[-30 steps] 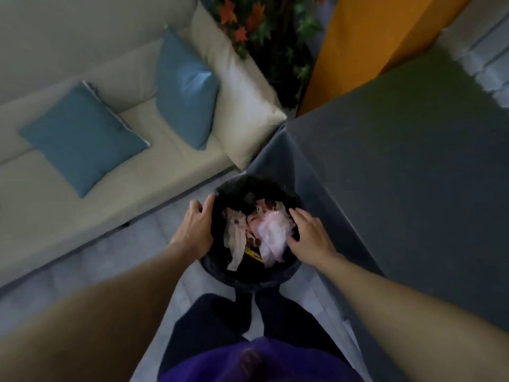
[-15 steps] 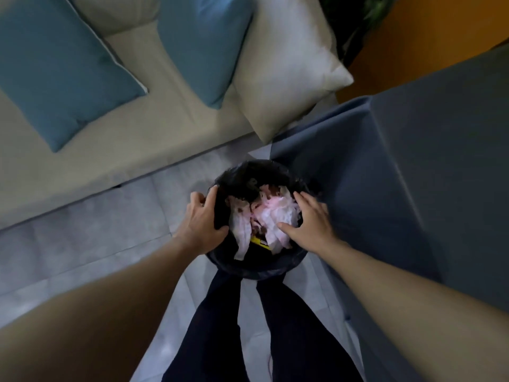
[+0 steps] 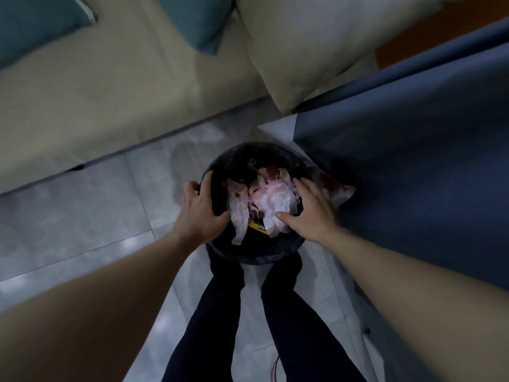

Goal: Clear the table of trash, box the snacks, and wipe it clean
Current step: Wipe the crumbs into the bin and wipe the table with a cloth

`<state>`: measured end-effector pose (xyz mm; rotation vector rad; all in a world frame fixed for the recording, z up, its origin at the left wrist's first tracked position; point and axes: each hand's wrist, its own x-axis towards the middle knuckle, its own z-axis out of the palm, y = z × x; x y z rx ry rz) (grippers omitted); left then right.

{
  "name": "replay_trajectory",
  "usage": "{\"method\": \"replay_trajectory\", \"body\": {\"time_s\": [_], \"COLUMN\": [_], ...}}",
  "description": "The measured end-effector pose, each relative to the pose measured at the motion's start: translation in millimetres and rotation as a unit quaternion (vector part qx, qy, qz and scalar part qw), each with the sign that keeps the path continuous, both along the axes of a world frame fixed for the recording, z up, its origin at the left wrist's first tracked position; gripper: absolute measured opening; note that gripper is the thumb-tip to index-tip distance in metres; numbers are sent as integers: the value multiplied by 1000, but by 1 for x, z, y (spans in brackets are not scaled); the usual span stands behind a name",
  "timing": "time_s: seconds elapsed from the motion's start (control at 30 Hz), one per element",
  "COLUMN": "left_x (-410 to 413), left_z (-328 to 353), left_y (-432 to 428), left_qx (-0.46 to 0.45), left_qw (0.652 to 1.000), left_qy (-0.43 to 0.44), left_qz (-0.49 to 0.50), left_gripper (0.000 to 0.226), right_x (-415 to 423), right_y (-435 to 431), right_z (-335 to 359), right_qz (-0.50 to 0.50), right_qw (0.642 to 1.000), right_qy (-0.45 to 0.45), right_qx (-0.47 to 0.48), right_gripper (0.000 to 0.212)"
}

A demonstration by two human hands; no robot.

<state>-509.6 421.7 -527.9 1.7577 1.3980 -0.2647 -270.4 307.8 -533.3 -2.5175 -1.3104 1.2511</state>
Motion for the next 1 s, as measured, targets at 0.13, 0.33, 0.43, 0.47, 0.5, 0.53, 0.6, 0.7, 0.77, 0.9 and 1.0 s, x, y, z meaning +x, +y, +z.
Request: {"method": "replay_trajectory", "body": {"time_s": [0.13, 0.33, 0.43, 0.47, 0.5, 0.53, 0.6, 0.7, 0.77, 0.9, 1.0], "left_x": [0, -2, 0, 2, 4, 6, 12, 23, 31, 44, 53], "left_z": [-36, -56, -55, -53, -49, -43, -27, 6, 34, 99, 155], "left_y": [7, 13, 21, 24, 27, 29, 34, 42, 48, 59, 63], "left_qx": [-1, -24, -44, -56, -68, -74, -65, -35, -15, 40, 85], "left_qw": [1000, 1000, 998, 997, 996, 995, 992, 988, 986, 985, 980], "left_qy": [2, 16, 43, 54, 62, 69, 80, 84, 88, 83, 78], "left_qz": [3, 4, -12, -16, -19, -27, -67, -124, -141, -146, -164], "left_gripper": [96, 101, 102, 103, 104, 104, 104, 99, 92, 82, 75], "right_x": [-1, -4, -3, -3, -3, -4, -7, -10, -11, -9, -3], "right_y": [9, 16, 25, 28, 31, 34, 41, 50, 55, 60, 60], "right_z": [-31, -52, -51, -49, -45, -39, -25, 8, 38, 106, 163], "right_qz": [-3, -11, -13, -19, -25, -27, -21, -10, -2, 30, 95], "right_qw": [1000, 1000, 999, 999, 998, 997, 997, 998, 999, 999, 995], "right_qy": [5, 17, 35, 47, 58, 67, 74, 60, 44, 32, -2], "right_qx": [-5, -8, -14, -17, -19, -19, -13, -5, 4, 25, 27], "right_gripper": [100, 101, 101, 100, 98, 96, 93, 94, 94, 85, 81]}}
